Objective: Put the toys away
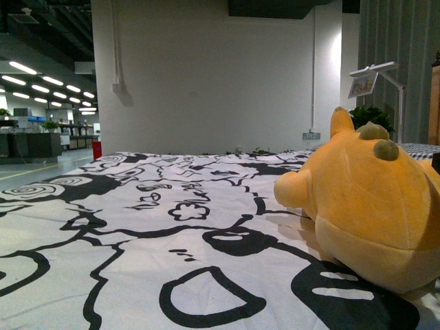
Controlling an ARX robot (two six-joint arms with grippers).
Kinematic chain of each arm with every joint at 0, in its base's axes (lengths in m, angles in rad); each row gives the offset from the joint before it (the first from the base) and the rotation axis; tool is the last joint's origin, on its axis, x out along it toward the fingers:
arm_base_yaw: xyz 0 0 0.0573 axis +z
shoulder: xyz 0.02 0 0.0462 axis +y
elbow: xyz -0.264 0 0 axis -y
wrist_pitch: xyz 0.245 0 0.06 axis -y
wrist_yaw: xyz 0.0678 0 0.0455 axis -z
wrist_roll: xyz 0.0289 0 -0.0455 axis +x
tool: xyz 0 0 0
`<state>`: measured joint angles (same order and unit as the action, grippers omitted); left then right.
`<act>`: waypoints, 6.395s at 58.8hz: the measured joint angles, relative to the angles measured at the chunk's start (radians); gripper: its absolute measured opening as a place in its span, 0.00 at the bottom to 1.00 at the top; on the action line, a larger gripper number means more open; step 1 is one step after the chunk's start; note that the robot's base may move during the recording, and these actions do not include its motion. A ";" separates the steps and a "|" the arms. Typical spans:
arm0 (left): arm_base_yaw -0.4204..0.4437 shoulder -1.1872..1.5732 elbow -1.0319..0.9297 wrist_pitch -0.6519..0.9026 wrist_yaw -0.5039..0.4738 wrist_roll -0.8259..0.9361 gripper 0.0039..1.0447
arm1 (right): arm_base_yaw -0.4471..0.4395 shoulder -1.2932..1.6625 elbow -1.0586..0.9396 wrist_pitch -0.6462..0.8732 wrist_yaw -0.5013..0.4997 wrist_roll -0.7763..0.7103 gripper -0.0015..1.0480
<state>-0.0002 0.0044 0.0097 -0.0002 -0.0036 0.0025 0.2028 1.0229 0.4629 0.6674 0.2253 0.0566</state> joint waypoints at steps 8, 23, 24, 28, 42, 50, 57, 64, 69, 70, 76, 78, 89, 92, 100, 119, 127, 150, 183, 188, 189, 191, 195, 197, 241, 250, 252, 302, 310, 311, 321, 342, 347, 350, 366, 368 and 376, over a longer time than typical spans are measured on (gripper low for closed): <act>0.000 0.000 0.000 0.000 0.000 0.000 0.94 | -0.007 -0.045 0.031 -0.056 0.000 0.015 0.94; 0.000 0.000 0.000 0.000 0.000 0.000 0.94 | 0.068 -0.108 0.060 -0.118 0.040 0.024 0.94; 0.000 0.000 0.000 0.000 0.000 0.000 0.94 | 0.074 -0.108 0.060 -0.117 0.043 0.023 0.94; 0.000 0.000 0.000 0.000 0.000 0.000 0.94 | 0.127 -0.094 0.062 -0.100 0.075 0.010 0.94; 0.000 0.000 0.000 0.000 0.000 0.000 0.94 | 0.237 -0.008 0.069 -0.026 0.138 -0.027 0.94; 0.000 0.000 0.000 0.000 0.000 0.000 0.94 | 0.283 0.036 0.074 0.016 0.161 -0.049 0.94; 0.000 0.000 0.000 0.000 0.000 0.000 0.94 | 0.304 0.062 0.077 0.044 0.174 -0.069 0.94; 0.000 0.000 0.000 0.000 0.000 0.000 0.94 | 0.306 0.073 0.078 0.066 0.182 -0.086 0.94; 0.000 0.000 0.000 0.000 0.000 0.000 0.94 | 0.306 0.077 0.078 0.080 0.187 -0.103 0.94; 0.000 0.000 0.000 0.000 0.000 0.000 0.94 | 0.306 0.078 0.078 0.081 0.188 -0.105 0.94; 0.000 0.000 0.000 0.000 0.000 0.000 0.94 | 0.306 0.085 0.078 0.098 0.193 -0.119 0.94; 0.000 0.000 0.000 0.000 0.000 0.000 0.94 | 0.306 0.088 0.078 0.101 0.194 -0.125 0.94; 0.000 0.000 0.000 0.000 0.000 0.000 0.94 | 0.306 0.112 0.078 0.118 0.194 -0.130 0.94; 0.000 0.000 0.000 0.000 0.000 0.000 0.94 | 0.306 0.123 0.080 0.126 0.194 -0.132 0.94; 0.000 0.000 0.000 0.000 0.000 0.000 0.94 | 0.306 0.153 0.093 0.141 0.194 -0.133 0.94; 0.000 0.000 0.000 0.000 0.000 0.000 0.94 | 0.303 0.215 0.119 0.169 0.193 -0.133 0.94; 0.000 0.000 0.000 0.000 0.000 0.000 0.94 | 0.299 0.241 0.129 0.183 0.188 -0.132 0.94; 0.000 0.000 0.000 0.000 0.000 0.000 0.94 | 0.297 0.325 0.153 0.243 0.182 -0.132 0.94; 0.000 0.000 0.000 0.000 0.000 0.000 0.94 | 0.299 0.486 0.163 0.484 0.208 -0.203 0.94; 0.000 0.000 0.000 0.000 0.000 0.000 0.94 | 0.299 0.507 0.163 0.512 0.209 -0.226 0.94; 0.000 0.000 0.000 0.000 0.000 0.000 0.94 | 0.299 0.509 0.163 0.515 0.209 -0.229 0.94; 0.000 0.000 0.000 0.000 0.000 0.000 0.94 | 0.299 0.513 0.163 0.521 0.210 -0.233 0.94; 0.000 0.000 0.000 0.000 0.000 0.000 0.94 | 0.299 0.517 0.163 0.526 0.212 -0.238 0.94; 0.000 0.000 0.000 0.000 0.000 0.000 0.94 | 0.299 0.519 0.163 0.529 0.212 -0.240 0.94; 0.000 0.000 0.000 0.000 0.000 0.000 0.94 | 0.290 0.511 0.160 0.584 0.204 -0.338 0.06; 0.000 0.000 0.000 0.000 0.000 0.000 0.94 | 0.244 0.460 0.160 0.514 0.163 -0.298 0.06; 0.000 0.000 0.000 0.000 0.000 0.000 0.94 | 0.231 0.446 0.161 0.494 0.148 -0.282 0.06; 0.000 0.000 0.000 0.000 0.000 0.000 0.94 | -0.353 -0.127 0.095 0.076 -0.414 0.209 0.06; 0.000 0.000 0.000 0.000 0.000 0.000 0.94 | -0.487 -0.209 0.059 0.047 -0.512 0.280 0.06; 0.000 0.000 0.000 0.000 0.000 0.000 0.94 | -0.497 -0.216 0.056 0.044 -0.520 0.284 0.06; 0.000 0.000 0.000 0.000 0.000 0.000 0.94 | -0.662 -0.316 0.010 0.026 -0.654 0.385 0.06; 0.000 0.000 0.000 0.000 0.000 0.000 0.94 | -0.939 -0.532 -0.160 -0.022 -0.871 0.549 0.06; 0.000 0.000 0.000 0.000 0.000 0.000 0.94 | -0.935 -0.562 -0.195 -0.047 -0.872 0.544 0.06; 0.000 0.000 0.000 0.000 0.000 0.000 0.94 | -0.931 -0.568 -0.212 -0.068 -0.866 0.531 0.06; 0.000 0.000 0.000 0.000 0.000 0.000 0.94 | -0.928 -0.573 -0.227 -0.070 -0.866 0.528 0.06; 0.000 0.000 0.000 0.000 0.000 0.000 0.94 | -0.930 -0.571 -0.227 -0.060 -0.873 0.531 0.06; 0.000 0.000 0.000 0.000 0.000 0.000 0.94 | -0.933 -0.570 -0.228 -0.039 -0.892 0.538 0.06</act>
<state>-0.0002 0.0044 0.0097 -0.0002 -0.0036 0.0025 -0.7303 0.4530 0.2352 0.6285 -0.6662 0.5949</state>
